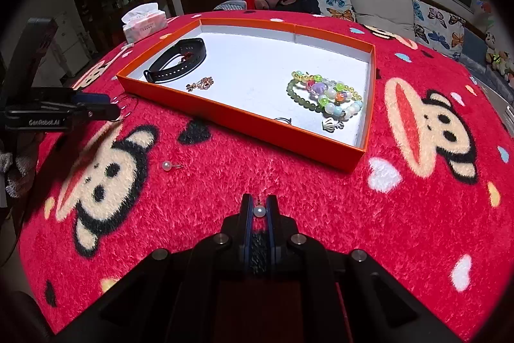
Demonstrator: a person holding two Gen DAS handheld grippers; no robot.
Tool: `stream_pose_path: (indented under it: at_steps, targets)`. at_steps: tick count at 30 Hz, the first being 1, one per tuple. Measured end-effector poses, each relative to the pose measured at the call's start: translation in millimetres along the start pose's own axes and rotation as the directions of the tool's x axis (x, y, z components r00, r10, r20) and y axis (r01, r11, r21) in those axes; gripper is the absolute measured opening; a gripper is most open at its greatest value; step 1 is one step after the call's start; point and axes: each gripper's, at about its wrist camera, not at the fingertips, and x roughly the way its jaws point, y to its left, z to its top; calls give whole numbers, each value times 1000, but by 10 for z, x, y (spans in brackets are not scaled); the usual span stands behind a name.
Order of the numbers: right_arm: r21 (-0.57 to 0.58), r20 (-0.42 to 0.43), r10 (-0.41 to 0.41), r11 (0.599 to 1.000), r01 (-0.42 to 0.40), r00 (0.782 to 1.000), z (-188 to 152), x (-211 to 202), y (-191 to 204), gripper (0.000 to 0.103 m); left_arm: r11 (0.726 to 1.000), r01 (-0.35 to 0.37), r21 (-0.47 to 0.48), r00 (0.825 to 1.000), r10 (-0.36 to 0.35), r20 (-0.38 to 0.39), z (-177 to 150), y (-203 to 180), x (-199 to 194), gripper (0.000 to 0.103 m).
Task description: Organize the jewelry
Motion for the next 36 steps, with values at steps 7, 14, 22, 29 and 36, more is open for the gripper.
stream_pose_path:
  at_steps: [7, 14, 22, 29, 36]
  targets:
    - [0, 6, 17, 1000, -17, 1000, 32, 11, 4, 10, 999, 23, -32, 1000, -23, -11, 118, -15, 97, 59]
    - [8, 13, 31, 999, -31, 999, 21, 11, -25, 10, 999, 12, -45, 1000, -12, -5, 329, 27, 194, 59]
    - [9, 15, 33, 999, -33, 999, 18, 10, -28, 10, 997, 7, -76, 1000, -9, -25, 393, 48, 246, 59]
    - [11, 17, 40, 999, -40, 999, 27, 8, -27, 10, 997, -54, -59, 998, 52, -33, 203, -93, 266, 60]
    - [13, 18, 42, 999, -43, 999, 20, 7, -36, 10, 991, -103, -84, 995, 102, -19, 121, -131, 257, 60]
